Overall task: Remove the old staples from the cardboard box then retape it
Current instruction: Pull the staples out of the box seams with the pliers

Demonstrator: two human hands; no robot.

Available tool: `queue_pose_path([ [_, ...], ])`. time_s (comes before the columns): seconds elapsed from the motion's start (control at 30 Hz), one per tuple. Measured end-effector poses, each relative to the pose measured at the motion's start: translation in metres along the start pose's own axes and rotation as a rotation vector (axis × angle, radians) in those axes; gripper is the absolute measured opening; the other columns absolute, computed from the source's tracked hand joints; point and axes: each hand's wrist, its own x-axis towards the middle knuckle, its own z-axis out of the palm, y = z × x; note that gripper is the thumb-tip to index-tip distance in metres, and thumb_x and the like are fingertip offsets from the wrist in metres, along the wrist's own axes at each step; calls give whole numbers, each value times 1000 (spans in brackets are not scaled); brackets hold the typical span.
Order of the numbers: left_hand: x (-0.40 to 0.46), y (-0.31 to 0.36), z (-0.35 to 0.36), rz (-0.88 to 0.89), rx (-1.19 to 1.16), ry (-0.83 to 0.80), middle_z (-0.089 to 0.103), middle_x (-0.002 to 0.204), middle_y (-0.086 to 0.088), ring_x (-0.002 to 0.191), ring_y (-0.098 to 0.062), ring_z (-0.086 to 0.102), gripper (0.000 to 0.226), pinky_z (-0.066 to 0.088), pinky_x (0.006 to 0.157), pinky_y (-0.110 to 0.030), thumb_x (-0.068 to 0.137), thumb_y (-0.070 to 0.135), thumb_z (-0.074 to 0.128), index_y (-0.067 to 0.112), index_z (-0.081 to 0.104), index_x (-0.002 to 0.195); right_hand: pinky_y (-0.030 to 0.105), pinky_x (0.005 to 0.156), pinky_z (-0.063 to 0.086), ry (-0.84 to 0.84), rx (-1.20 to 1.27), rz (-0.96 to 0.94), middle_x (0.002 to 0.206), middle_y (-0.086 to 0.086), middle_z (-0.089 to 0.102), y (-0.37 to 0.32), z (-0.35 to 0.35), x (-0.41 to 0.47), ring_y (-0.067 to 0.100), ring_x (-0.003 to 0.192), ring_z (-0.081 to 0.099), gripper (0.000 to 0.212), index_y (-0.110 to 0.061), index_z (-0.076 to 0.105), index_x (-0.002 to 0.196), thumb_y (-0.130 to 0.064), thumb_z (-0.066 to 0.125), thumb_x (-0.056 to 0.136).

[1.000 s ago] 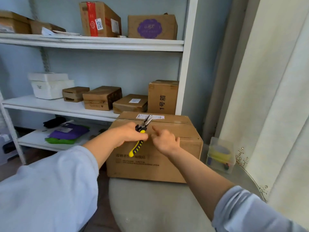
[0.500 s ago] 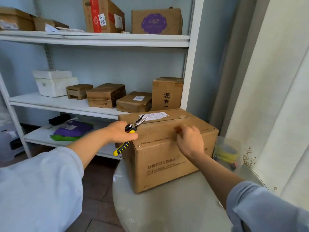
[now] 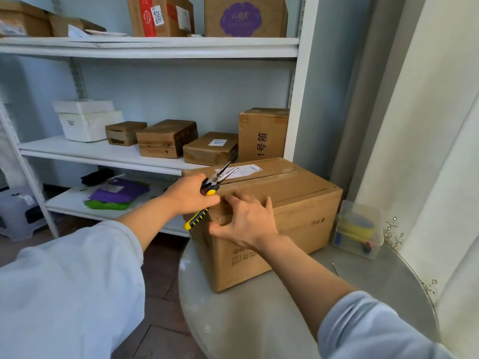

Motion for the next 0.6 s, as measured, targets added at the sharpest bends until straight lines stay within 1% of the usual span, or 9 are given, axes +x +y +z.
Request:
queue_pose_path([
  [0.1, -5, -1, -4, 25, -15, -21, 57, 84, -2, 79, -19, 54, 29, 42, 66, -29, 76, 33, 66, 11, 55, 91, 47, 118, 5, -129, 114, -78, 156, 2, 30, 17, -14, 1, 15, 144, 23, 85, -24, 40, 144, -59, 54, 68],
  [0.17, -11, -2, -6, 106, -15, -30, 58, 92, -1, 86, -20, 57, 46, 50, 77, -36, 65, 49, 58, 16, 56, 97, 47, 119, 3, -201, 186, -122, 156, -3, 29, 35, -27, -1, 13, 145, 21, 85, -26, 39, 145, -54, 49, 66],
  [0.2, -14, -2, -7, 150, 8, -28, 56, 97, -1, 91, -21, 57, 52, 50, 81, -40, 61, 54, 53, 21, 55, 101, 47, 119, 2, -206, 212, -120, 155, -5, 30, 44, -30, -3, 13, 145, 21, 82, -28, 39, 145, -52, 48, 67],
  [0.27, -19, 1, -6, 207, 50, -57, 48, 104, 0, 97, -22, 51, 50, 47, 87, -43, 70, 51, 56, 26, 52, 113, 49, 119, 1, -164, 199, -68, 156, -5, 27, 59, -29, -12, 16, 146, 15, 80, -32, 37, 145, -58, 47, 70],
  [0.33, -21, 7, -3, 239, 108, -95, 41, 110, 0, 104, -21, 45, 45, 43, 89, -39, 86, 38, 59, 28, 46, 128, 49, 118, 3, -78, 147, -19, 158, 0, 19, 69, -20, -24, 22, 148, 6, 82, -38, 32, 146, -70, 54, 74],
  [0.37, -21, 13, 0, 258, 161, -100, 39, 112, 0, 106, -19, 41, 45, 41, 87, -36, 89, 35, 57, 31, 42, 132, 47, 118, 5, -43, 154, -15, 159, 1, 18, 71, -17, -30, 24, 148, 5, 82, -38, 31, 146, -68, 60, 76],
  [0.47, -18, 27, 5, 285, 256, -135, 33, 109, 2, 108, -16, 33, 51, 34, 85, -33, 93, 35, 50, 41, 31, 140, 38, 118, 9, -38, 258, -26, 157, 0, 25, 74, -21, -35, 21, 147, 10, 77, -32, 36, 146, -50, 70, 79],
  [0.53, -14, 31, 8, 280, 278, -193, 32, 109, 2, 113, -18, 33, 54, 37, 92, -36, 95, 35, 46, 46, 23, 143, 36, 118, 14, -110, 327, -4, 155, -1, 27, 77, -33, -39, 19, 146, 15, 82, -26, 33, 147, -41, 75, 78],
  [0.6, -11, 30, 11, 311, 336, -236, 33, 111, 3, 114, -18, 33, 56, 37, 98, -42, 96, 38, 42, 51, 15, 144, 30, 115, 24, -163, 483, 20, 147, -4, 35, 81, -41, -41, 16, 140, 28, 92, -25, 25, 149, -35, 78, 76],
])
